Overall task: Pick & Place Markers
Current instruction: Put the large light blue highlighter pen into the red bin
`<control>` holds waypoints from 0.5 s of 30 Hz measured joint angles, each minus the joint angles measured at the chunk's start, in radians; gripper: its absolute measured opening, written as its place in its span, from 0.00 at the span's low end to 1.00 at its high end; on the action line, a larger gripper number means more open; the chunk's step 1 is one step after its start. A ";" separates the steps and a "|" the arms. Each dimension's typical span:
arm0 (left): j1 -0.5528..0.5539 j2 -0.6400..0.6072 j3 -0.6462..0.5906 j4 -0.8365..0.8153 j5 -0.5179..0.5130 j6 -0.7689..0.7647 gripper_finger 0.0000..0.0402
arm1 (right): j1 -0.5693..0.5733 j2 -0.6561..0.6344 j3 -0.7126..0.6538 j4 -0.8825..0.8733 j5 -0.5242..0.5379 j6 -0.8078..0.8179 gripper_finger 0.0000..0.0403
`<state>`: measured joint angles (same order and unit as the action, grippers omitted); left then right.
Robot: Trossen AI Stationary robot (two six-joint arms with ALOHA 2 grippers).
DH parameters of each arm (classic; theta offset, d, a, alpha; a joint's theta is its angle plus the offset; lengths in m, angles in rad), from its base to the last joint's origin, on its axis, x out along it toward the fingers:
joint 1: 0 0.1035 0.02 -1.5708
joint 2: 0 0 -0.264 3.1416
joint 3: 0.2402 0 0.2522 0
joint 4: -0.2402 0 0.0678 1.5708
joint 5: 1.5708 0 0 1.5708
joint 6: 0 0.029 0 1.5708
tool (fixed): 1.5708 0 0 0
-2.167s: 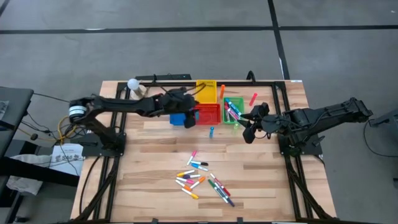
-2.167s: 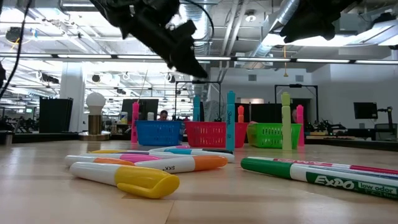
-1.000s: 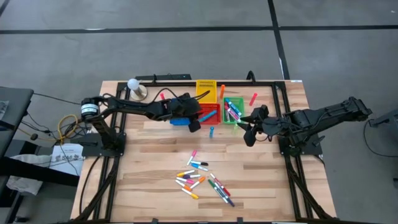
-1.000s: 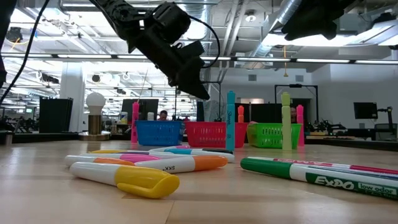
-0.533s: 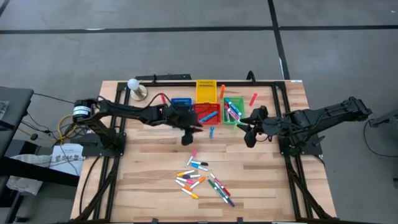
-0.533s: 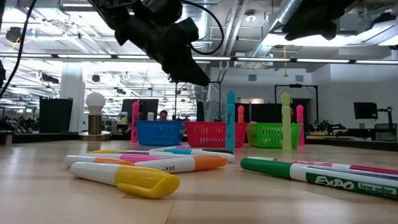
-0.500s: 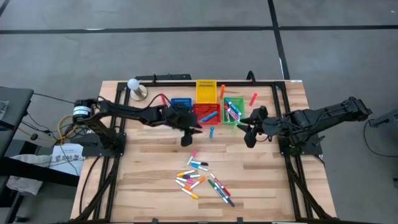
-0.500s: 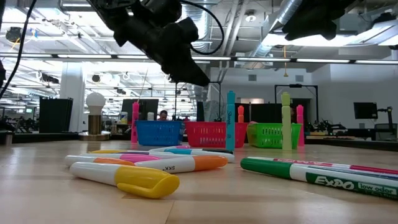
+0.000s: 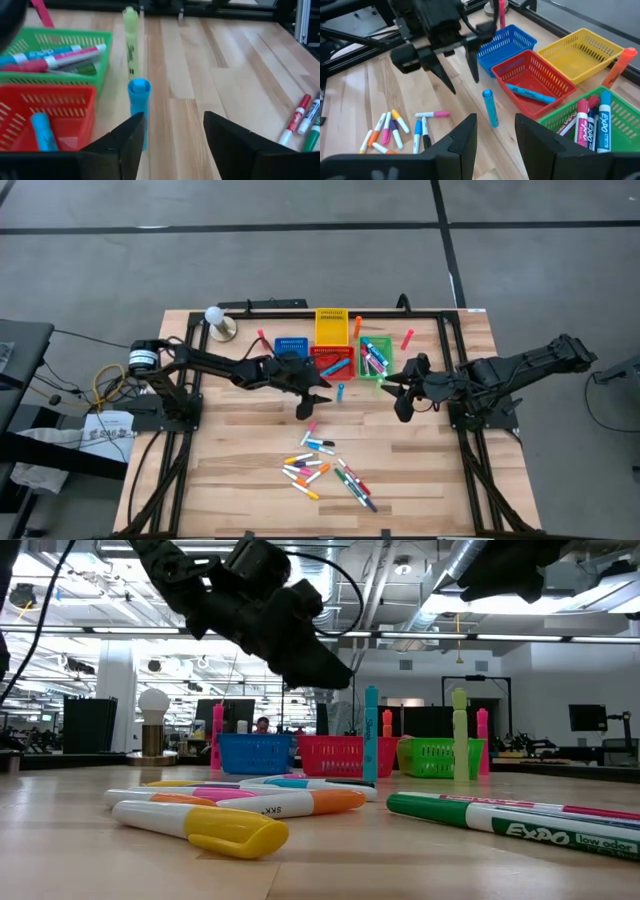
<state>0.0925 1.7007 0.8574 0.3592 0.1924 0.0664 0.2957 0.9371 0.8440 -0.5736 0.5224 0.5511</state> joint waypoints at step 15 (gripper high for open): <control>0.001 0.098 0.005 0.149 -0.012 -0.027 0.56 | 0.007 0.000 0.000 0.017 0.000 0.000 0.31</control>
<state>0.0931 1.7986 0.8623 0.5080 0.1805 0.0395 0.3027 0.9371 0.8440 -0.5568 0.5224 0.5510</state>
